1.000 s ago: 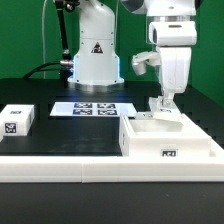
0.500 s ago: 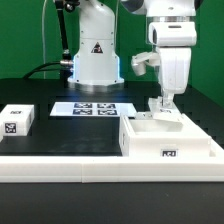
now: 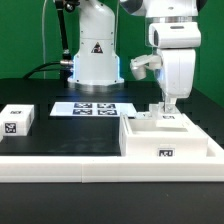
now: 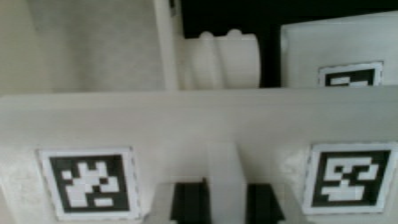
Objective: Assemble cabinet
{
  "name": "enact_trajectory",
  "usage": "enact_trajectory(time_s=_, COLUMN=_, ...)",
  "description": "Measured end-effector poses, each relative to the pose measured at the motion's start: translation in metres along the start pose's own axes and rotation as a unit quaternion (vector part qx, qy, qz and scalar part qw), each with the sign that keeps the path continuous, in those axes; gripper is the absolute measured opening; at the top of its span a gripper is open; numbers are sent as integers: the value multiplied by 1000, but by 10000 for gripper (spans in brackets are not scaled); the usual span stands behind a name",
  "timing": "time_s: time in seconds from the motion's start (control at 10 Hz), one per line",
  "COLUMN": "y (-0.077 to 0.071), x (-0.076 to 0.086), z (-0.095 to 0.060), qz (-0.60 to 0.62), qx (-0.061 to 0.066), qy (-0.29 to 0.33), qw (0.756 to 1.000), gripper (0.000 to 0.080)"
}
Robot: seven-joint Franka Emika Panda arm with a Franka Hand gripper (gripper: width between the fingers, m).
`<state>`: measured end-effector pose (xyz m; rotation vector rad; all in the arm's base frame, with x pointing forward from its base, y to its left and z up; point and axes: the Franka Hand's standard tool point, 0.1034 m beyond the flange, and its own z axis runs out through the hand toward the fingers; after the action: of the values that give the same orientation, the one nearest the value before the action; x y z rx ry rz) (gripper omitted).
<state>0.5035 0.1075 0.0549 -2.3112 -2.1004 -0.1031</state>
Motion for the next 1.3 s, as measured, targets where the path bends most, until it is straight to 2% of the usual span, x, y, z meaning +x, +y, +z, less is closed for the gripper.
enact_trajectory(time_s=0.5, y=0, x=0, z=0, qz=0, qx=1, qy=0, qw=1000, gripper=71)
enact_trajectory(time_s=0.6, y=7, x=-2, z=0, qz=-2, qx=6, qy=-3, qw=1000, gripper=71)
enact_trajectory(time_s=0.9, y=34, x=-2, z=0, qz=0, qx=8, qy=-2, qw=1000, gripper=71)
enact_trajectory(time_s=1.3, y=72, x=1, z=0, qz=7, qx=-4, qy=6, qw=1000, gripper=71)
